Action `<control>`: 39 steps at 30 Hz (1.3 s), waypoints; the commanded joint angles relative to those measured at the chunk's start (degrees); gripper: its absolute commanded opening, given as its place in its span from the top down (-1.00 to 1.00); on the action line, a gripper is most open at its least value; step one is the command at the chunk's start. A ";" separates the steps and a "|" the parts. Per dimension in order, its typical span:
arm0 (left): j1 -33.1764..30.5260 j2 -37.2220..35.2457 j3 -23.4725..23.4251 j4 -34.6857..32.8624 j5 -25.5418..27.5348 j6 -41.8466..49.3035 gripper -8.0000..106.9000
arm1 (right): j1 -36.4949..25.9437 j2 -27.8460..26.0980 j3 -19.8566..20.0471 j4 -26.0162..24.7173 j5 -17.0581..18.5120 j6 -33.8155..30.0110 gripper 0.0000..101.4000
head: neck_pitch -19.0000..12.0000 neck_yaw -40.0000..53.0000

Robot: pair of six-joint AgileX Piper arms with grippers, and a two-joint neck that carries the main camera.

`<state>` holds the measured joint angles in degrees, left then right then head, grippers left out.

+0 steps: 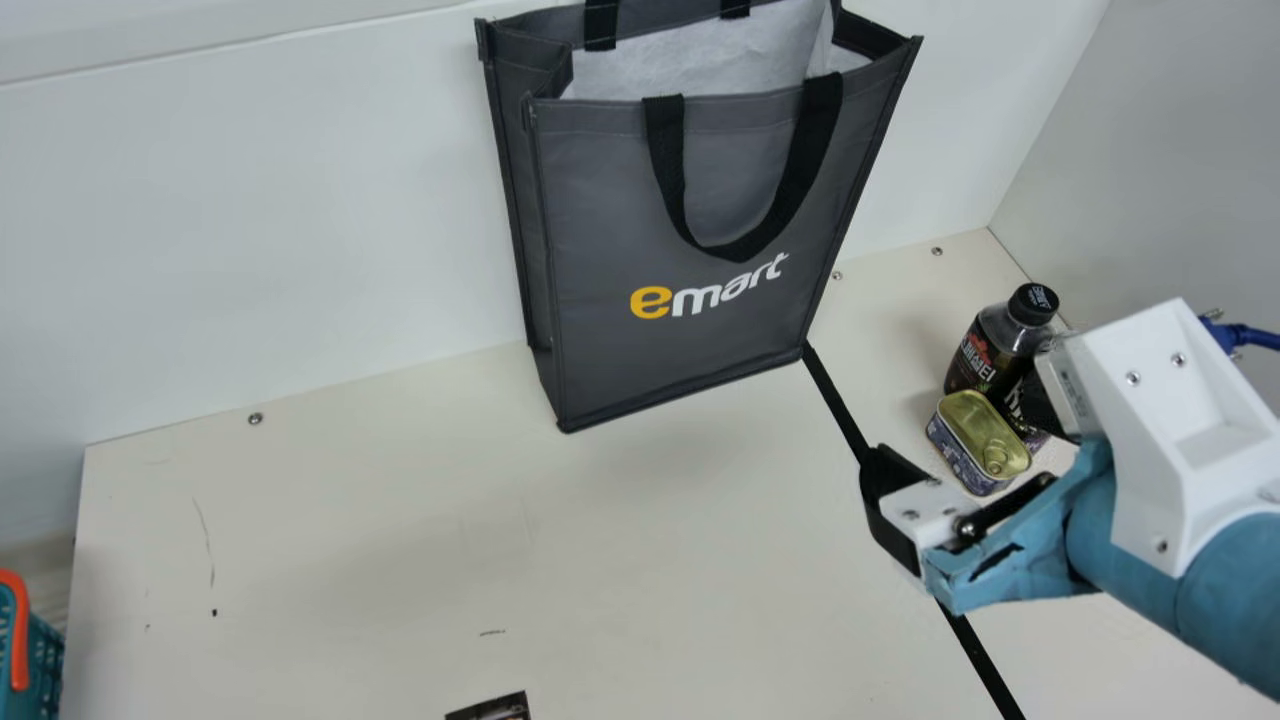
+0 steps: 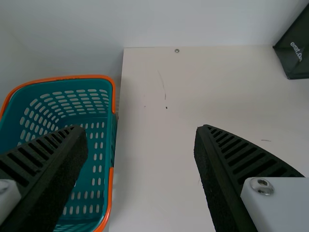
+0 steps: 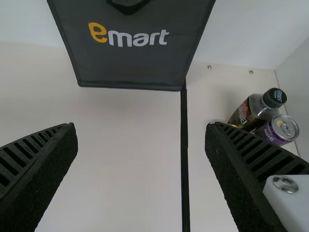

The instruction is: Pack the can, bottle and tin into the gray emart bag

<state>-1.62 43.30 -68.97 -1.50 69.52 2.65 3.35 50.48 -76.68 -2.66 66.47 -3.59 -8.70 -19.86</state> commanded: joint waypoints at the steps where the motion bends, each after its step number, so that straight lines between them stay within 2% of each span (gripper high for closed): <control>1: 0.00 0.00 0.00 0.00 0.00 0.00 -0.71 | 0.20 0.55 -0.51 -0.28 -0.19 -0.33 -0.79 | -1.30 -0.14; 18: 0.00 0.00 0.00 0.00 0.00 0.00 -0.71 | 0.81 8.57 -8.49 -1.18 -2.12 -4.05 -0.79 | -1.30 -0.14; 39: 0.00 0.00 0.00 0.00 0.00 0.00 -0.71 | -1.43 21.07 -22.69 2.20 -3.33 -12.06 -0.79 | -1.30 -0.14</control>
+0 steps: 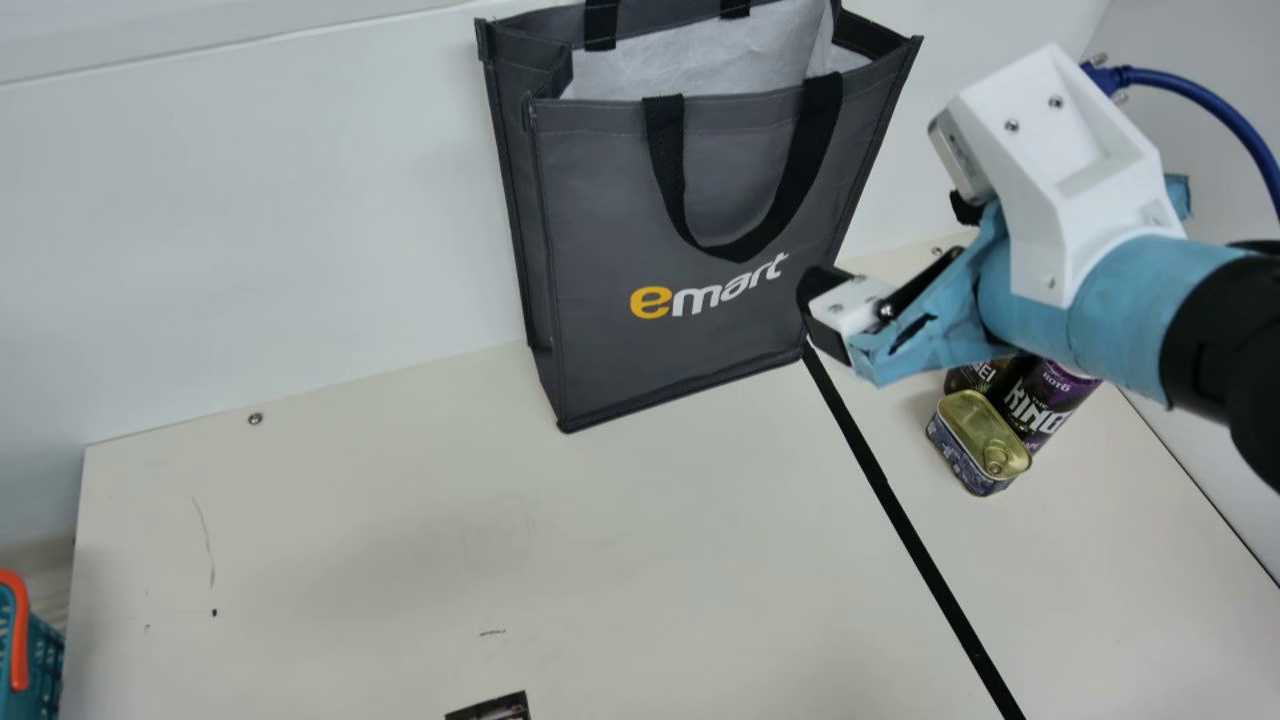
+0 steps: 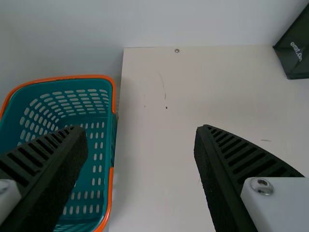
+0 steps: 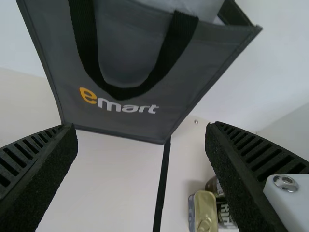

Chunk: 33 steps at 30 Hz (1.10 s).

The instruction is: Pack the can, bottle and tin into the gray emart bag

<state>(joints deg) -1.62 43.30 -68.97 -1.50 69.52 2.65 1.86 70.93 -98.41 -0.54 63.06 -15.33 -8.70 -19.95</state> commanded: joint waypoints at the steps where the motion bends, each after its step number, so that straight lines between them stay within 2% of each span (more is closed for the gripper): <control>1: 0.00 0.00 0.00 0.00 0.00 0.00 -0.71 | 0.08 1.17 -1.67 0.23 0.09 -0.72 -0.79 | -1.30 -0.05; 17: 0.00 0.00 0.00 0.00 0.00 0.00 -0.71 | 0.24 9.60 -13.39 1.54 0.79 -6.54 -0.79 | -1.30 -0.05; 33: 0.00 0.00 0.00 0.00 0.00 0.00 -0.71 | -1.85 19.45 -28.12 6.48 5.86 -15.29 -0.79 | -1.30 -0.05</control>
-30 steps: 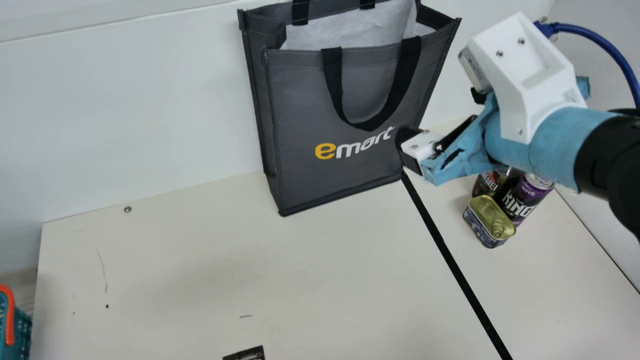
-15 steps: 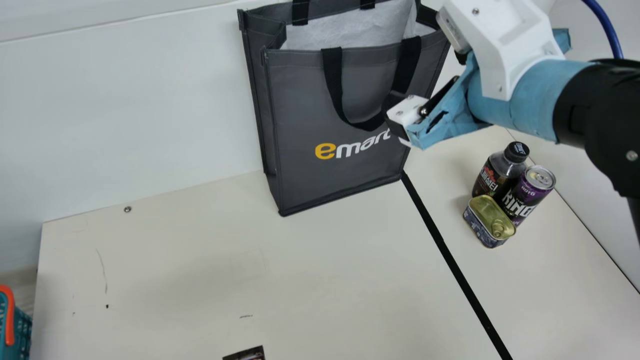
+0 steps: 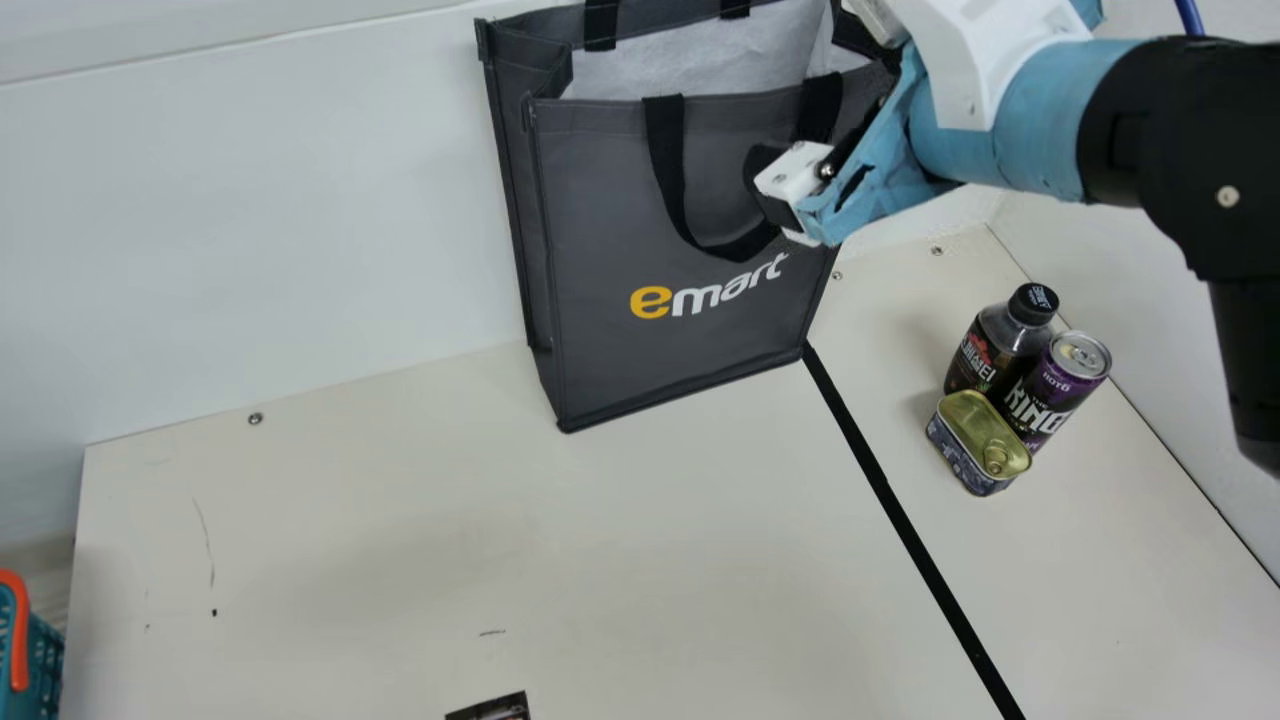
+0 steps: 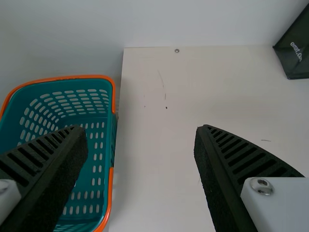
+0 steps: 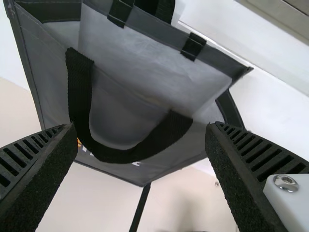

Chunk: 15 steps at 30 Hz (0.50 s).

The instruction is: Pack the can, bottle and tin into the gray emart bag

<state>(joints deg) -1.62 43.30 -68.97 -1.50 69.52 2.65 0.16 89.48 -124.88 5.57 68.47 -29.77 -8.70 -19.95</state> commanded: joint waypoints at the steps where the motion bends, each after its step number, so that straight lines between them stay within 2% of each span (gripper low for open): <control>1: 0.00 0.00 0.00 0.00 0.00 0.00 -0.71 | -0.31 1.68 -2.75 0.81 0.95 -1.51 -0.79 | -1.30 -0.05; 9: 0.00 0.00 0.00 0.00 0.00 0.00 -0.71 | -1.50 6.30 -6.26 4.34 1.43 -7.36 -0.79 | -1.30 -0.05; 15: 0.00 0.00 0.00 0.00 0.00 0.00 -0.71 | -2.24 9.17 -7.10 7.46 1.43 -11.09 -0.79 | -1.30 -0.05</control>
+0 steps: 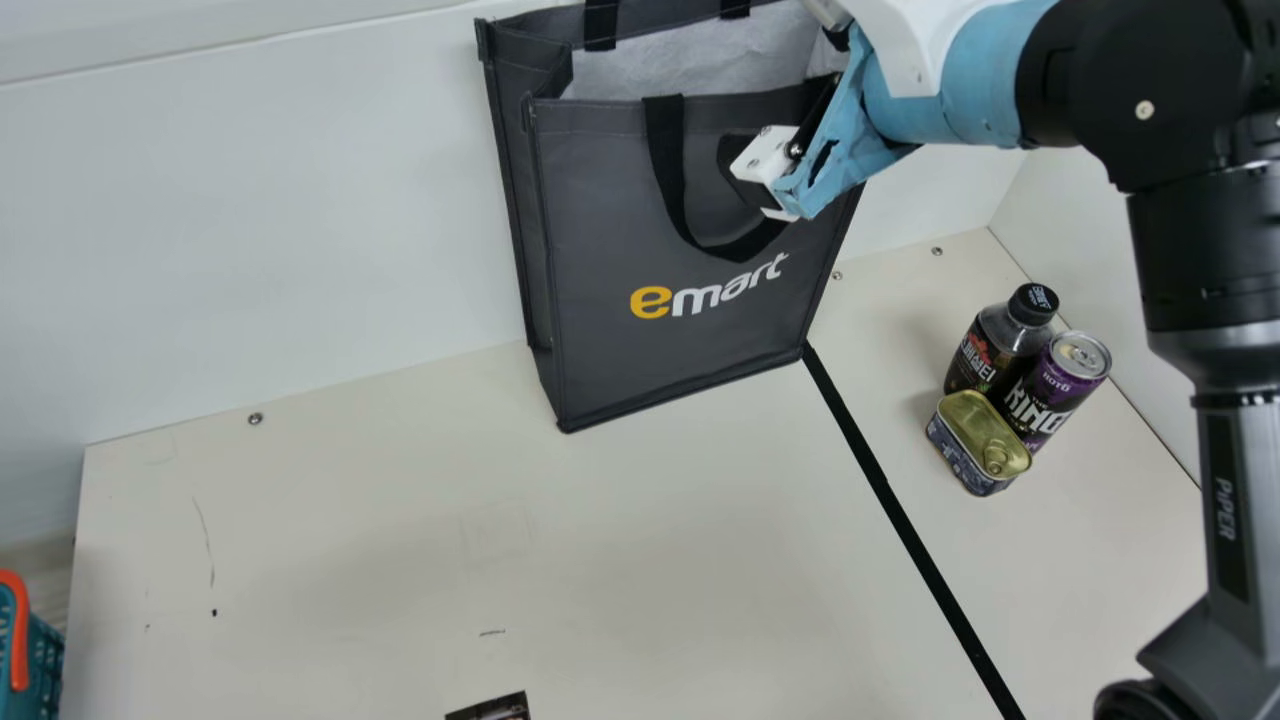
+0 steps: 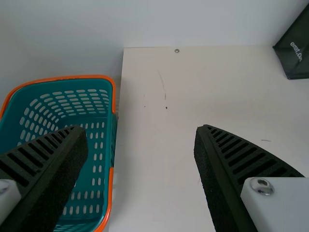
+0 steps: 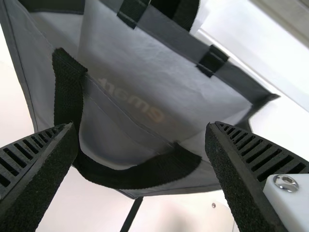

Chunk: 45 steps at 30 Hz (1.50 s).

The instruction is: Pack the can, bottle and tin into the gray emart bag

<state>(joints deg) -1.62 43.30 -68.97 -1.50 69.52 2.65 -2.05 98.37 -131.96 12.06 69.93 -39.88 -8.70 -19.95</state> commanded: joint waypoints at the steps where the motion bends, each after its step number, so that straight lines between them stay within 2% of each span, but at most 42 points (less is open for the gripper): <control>1: 0.00 0.00 0.00 0.00 0.00 0.00 -0.71 | -0.14 0.67 0.04 1.65 -0.03 -1.83 -0.79 | -1.30 -0.05; 14: 0.00 0.00 0.00 0.00 0.00 0.00 -0.71 | -1.69 5.40 -0.80 7.97 -0.03 -12.56 -0.79 | -1.30 -0.05; 32: 0.00 0.00 0.00 0.00 0.00 0.00 -0.71 | -1.15 8.70 -0.77 9.88 -0.03 -20.14 -0.79 | -1.30 -0.05; 45: 0.00 0.00 0.00 0.00 0.00 0.00 -0.71 | -0.88 9.65 -0.62 10.53 -0.03 -21.60 0.92 | -1.30 -0.05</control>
<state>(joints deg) -1.62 43.30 -68.97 -1.50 69.52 2.65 -2.89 107.94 -132.39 22.56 69.90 -61.53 -8.70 -19.95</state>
